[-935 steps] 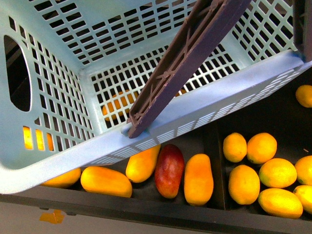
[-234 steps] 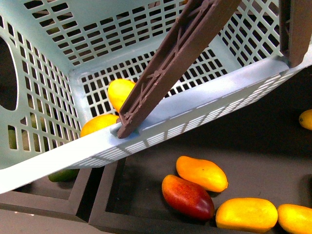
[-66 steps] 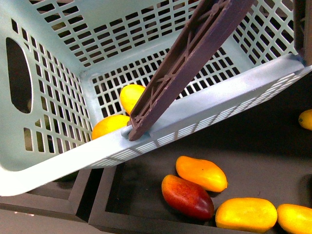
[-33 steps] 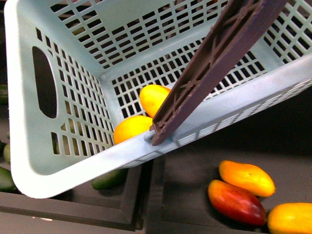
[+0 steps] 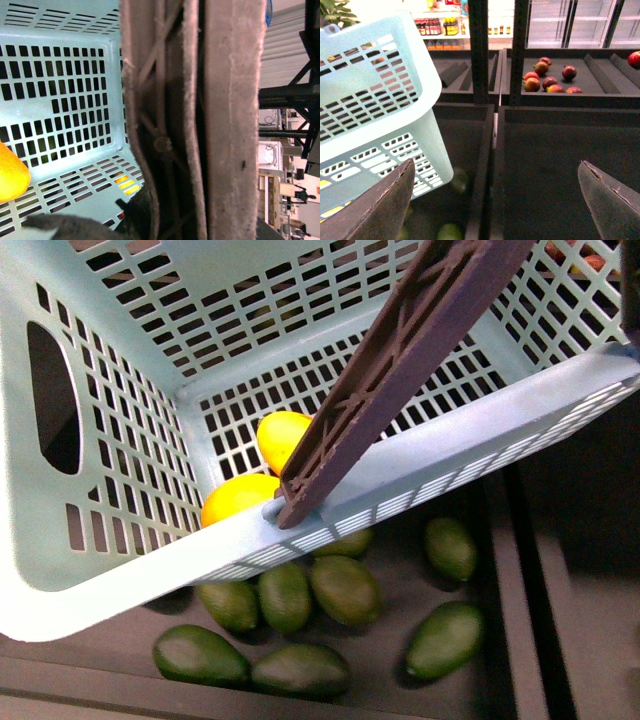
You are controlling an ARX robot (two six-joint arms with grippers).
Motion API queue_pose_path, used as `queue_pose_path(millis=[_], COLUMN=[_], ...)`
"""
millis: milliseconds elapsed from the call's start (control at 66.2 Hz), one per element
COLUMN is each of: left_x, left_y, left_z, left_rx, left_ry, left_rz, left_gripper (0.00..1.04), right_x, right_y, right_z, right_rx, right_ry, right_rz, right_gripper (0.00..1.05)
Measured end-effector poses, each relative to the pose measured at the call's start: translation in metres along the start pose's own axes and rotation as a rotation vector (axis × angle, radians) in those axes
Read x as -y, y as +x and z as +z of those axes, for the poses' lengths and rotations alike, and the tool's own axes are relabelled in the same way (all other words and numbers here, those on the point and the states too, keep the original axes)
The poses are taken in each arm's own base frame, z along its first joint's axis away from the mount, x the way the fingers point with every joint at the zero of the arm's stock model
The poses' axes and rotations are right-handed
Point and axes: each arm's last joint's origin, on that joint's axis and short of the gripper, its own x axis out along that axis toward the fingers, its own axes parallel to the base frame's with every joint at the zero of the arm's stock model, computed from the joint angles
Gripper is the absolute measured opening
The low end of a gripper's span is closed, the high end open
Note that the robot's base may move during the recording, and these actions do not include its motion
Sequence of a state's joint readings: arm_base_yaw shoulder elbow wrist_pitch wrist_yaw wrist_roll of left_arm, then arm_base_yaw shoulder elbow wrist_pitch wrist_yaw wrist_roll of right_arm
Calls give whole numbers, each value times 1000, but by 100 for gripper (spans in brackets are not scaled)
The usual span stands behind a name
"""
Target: Pick lemon and mango into basket
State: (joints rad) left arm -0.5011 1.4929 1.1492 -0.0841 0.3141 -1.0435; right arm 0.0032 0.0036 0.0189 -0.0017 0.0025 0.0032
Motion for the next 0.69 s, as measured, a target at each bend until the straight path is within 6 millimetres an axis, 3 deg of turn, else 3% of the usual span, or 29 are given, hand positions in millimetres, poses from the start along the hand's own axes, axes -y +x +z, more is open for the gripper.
queue_pose_path(millis=[695], left_x=[0], left_y=[0], left_z=[1], left_rx=[3], left_ry=[-1], left_rz=[1], left_gripper=[14], right_x=[0], right_y=[0], right_z=[0], right_rx=[0], right_ry=[0], right_rz=[0], right_gripper=[96])
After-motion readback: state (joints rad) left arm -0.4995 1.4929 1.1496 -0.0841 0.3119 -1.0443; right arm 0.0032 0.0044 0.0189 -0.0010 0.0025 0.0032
